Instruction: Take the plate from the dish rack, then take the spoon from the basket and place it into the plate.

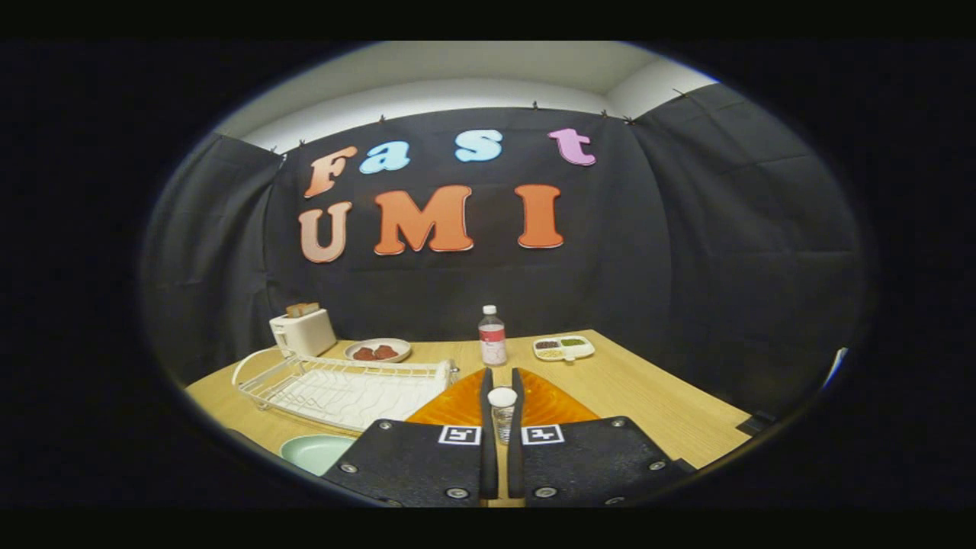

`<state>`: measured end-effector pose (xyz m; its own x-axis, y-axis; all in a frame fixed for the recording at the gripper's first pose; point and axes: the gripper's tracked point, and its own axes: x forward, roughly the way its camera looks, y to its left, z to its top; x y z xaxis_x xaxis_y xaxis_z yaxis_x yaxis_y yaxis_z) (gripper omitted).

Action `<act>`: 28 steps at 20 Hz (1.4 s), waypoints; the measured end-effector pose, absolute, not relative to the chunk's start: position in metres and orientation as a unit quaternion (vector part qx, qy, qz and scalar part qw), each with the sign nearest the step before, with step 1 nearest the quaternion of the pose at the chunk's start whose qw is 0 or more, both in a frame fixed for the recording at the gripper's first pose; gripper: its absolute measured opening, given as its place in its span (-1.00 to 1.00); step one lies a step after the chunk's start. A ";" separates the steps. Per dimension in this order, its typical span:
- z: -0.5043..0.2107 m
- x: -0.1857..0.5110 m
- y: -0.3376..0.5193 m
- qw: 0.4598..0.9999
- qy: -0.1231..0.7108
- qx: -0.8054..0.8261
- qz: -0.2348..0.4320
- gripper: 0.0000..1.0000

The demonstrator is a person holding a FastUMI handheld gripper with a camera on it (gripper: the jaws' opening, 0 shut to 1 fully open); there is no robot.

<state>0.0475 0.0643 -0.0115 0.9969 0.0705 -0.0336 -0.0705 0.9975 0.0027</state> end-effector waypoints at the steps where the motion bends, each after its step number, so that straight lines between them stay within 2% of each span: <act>1: -0.010 0.040 0.070 0.999 0.018 0.004 0.041 -0.90; 12: -0.033 -0.030 0.181 0.986 0.033 0.009 0.161 -0.90; 20: -0.079 -0.044 0.237 0.971 0.055 0.016 0.232 -0.90; 28: -0.126 -0.049 0.260 0.957 0.081 0.008 0.277 -0.90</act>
